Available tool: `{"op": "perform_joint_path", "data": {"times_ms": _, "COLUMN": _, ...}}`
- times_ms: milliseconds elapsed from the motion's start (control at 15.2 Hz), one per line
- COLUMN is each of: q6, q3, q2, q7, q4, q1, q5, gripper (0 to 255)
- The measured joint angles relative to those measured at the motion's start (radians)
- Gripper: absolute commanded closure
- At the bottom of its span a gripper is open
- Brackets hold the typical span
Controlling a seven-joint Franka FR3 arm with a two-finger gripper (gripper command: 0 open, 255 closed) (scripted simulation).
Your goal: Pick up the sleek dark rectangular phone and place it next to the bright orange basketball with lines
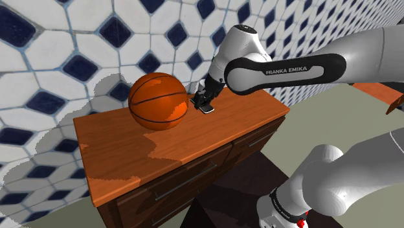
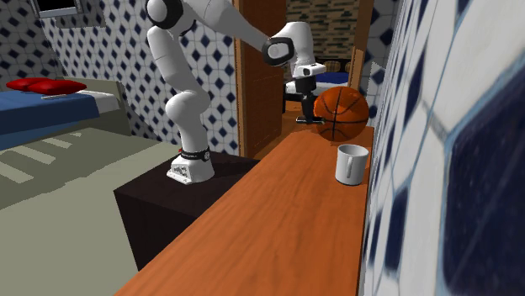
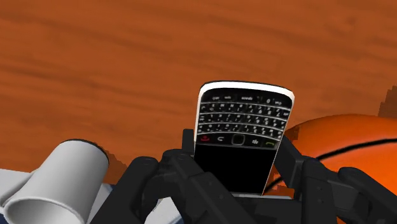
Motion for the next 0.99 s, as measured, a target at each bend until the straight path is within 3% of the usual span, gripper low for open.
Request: {"op": "perform_joint_path", "data": {"times_ms": 990, "q6": 0.224, "q3": 0.002, "q2": 0.116, "q7": 0.015, "q4": -0.108, "q1": -0.005, "q5": -0.014, "gripper": 255}}
